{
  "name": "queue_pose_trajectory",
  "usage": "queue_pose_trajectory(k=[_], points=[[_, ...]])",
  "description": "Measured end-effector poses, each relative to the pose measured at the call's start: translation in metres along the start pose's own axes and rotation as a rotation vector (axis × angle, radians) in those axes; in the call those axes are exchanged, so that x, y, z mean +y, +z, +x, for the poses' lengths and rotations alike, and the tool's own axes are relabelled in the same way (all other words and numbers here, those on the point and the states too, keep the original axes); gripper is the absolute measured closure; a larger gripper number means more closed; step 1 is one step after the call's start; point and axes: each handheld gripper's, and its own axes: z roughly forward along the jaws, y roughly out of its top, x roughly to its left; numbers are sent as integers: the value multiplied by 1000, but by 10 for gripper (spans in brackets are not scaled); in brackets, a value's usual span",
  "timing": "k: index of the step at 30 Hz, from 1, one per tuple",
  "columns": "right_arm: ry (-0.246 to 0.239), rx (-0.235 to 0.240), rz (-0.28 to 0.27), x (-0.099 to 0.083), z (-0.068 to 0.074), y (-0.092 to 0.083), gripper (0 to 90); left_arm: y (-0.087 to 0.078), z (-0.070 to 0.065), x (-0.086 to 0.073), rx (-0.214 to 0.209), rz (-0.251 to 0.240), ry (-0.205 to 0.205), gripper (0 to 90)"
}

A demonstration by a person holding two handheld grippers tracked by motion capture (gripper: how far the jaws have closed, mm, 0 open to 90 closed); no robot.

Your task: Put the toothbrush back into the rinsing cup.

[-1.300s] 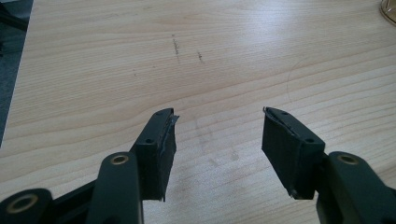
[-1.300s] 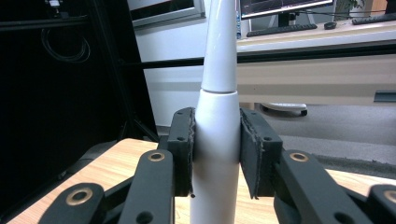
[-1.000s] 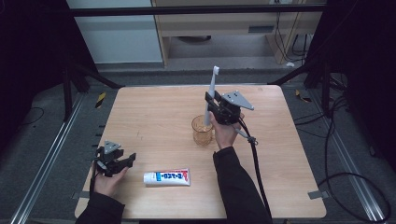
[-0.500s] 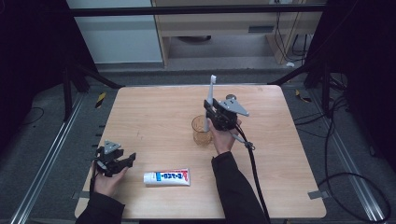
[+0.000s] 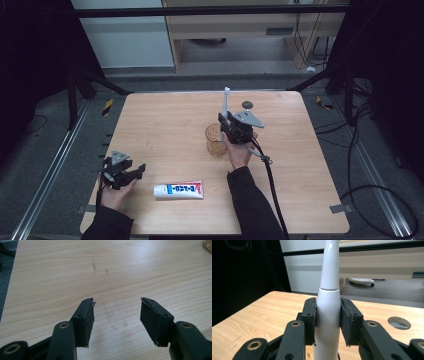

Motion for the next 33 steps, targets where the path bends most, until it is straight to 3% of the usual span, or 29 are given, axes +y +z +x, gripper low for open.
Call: queue_pose_trajectory(k=[14,26,33], points=[[-45,5,79,-13,-3,0,675,1,0,0,0,5,2,440],[-76,10,107,-18,0,2,673,1,0,0,1,6,2,440],[-65,22,102,-20,-2,-1,668,1,0,0,0,6,2,440]])
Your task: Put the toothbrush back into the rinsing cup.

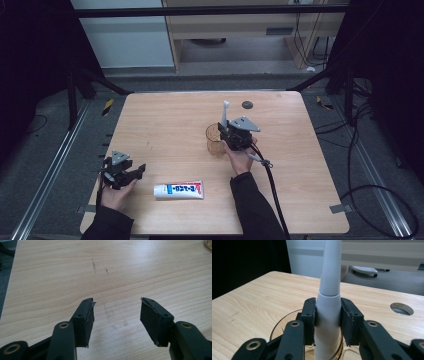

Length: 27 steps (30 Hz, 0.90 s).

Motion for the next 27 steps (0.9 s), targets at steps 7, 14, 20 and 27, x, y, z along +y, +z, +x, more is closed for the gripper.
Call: queue_pose_trajectory(k=[7,14,20,27], points=[[10,15,9,0,-3,-3,664,0,0,0,0,0,0,440],[7,37,29,0,-3,-3,637,0,-1,0,-1,-1,1,439],[4,50,41,0,-3,-3,627,0,-1,0,-2,-1,1,439],[-1,53,48,0,-2,-4,604,0,-1,0,-2,-2,2,439]])
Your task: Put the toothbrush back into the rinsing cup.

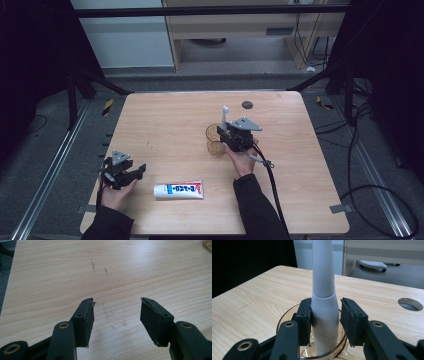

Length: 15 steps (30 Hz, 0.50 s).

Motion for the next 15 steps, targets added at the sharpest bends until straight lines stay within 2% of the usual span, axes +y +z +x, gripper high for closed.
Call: queue_pose_trajectory(k=[15], points=[[-21,-6,11,1,2,-2,492,0,0,0,0,-1,1,439]])
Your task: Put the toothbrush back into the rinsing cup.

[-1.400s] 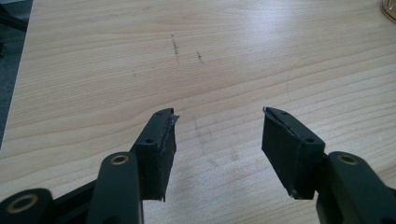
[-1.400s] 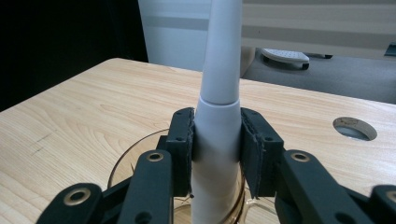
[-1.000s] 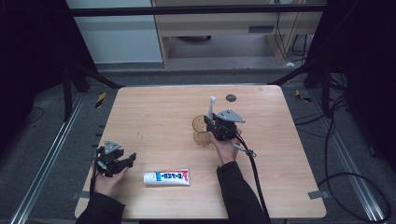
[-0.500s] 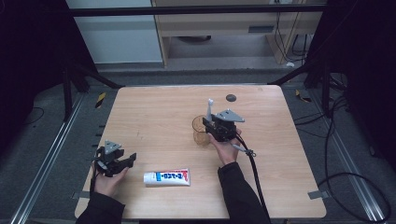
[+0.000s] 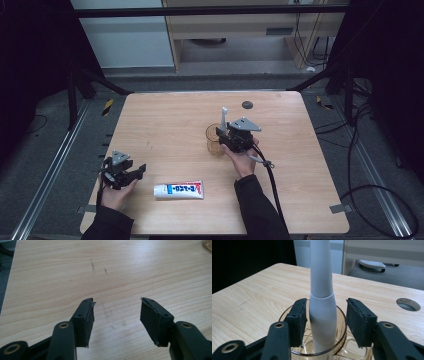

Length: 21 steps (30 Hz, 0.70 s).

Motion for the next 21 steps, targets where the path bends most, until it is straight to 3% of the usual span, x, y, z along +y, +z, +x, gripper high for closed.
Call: queue_pose_trajectory(k=[10,14,21], points=[[-13,10,2,4,3,-9,348,-2,-1,1,-13,-7,1,468],[-9,25,21,8,2,-18,286,-3,-1,2,-21,-10,4,494],[-12,34,29,11,-4,-44,257,-5,-2,2,-46,-15,2,564]])
